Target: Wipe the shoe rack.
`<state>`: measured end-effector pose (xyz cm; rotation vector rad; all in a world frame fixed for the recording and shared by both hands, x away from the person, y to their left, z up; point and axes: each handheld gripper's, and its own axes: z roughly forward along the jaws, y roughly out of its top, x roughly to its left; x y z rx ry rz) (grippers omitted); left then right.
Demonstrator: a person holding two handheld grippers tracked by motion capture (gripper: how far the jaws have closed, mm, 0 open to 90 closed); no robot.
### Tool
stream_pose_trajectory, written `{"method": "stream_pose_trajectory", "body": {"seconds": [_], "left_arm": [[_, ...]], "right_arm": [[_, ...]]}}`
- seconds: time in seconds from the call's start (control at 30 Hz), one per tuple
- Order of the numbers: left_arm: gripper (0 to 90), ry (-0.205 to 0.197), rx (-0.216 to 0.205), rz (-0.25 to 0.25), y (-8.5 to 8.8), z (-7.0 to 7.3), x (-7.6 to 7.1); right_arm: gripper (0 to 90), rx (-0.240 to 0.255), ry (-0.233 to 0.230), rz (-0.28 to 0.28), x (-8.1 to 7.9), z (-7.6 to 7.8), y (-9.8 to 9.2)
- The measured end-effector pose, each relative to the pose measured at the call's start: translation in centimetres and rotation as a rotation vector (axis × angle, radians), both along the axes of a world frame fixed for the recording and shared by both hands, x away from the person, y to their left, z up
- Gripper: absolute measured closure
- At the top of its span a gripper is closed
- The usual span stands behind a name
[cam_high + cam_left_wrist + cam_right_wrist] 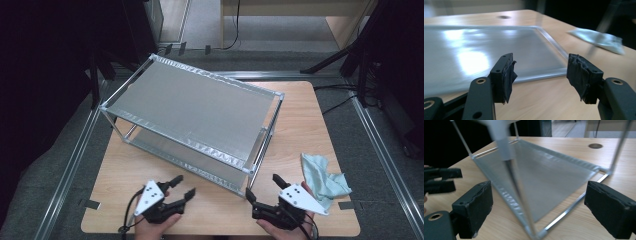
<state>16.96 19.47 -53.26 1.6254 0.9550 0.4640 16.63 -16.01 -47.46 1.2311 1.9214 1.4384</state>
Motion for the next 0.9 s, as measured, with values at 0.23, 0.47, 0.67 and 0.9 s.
{"method": "stream_pose_trajectory", "body": {"seconds": [0.23, 0.47, 0.67, 0.9], "left_arm": [[40.2, 0.003, 0.008, 0.105, 4.1, -0.2, 1.7], [40.0, 0.028, -0.004, 0.2, 6.8, -0.4, 2.6], [40.3, 0.034, -0.025, 0.29, 8.7, 0.0, 2.6], [40.1, 0.048, -0.006, 0.403, 9.8, 0.1, 3.9]], "right_arm": [[33.1, -0.083, -0.003, -0.037, 1.2, -2.0, 3.9], [75.7, -0.068, 0.005, -0.041, 1.6, -3.5, 3.3], [78.2, -0.094, -0.007, -0.061, 1.3, -3.4, 1.7], [78.3, -0.092, -0.003, -0.143, 1.1, -3.3, -1.3]]}}
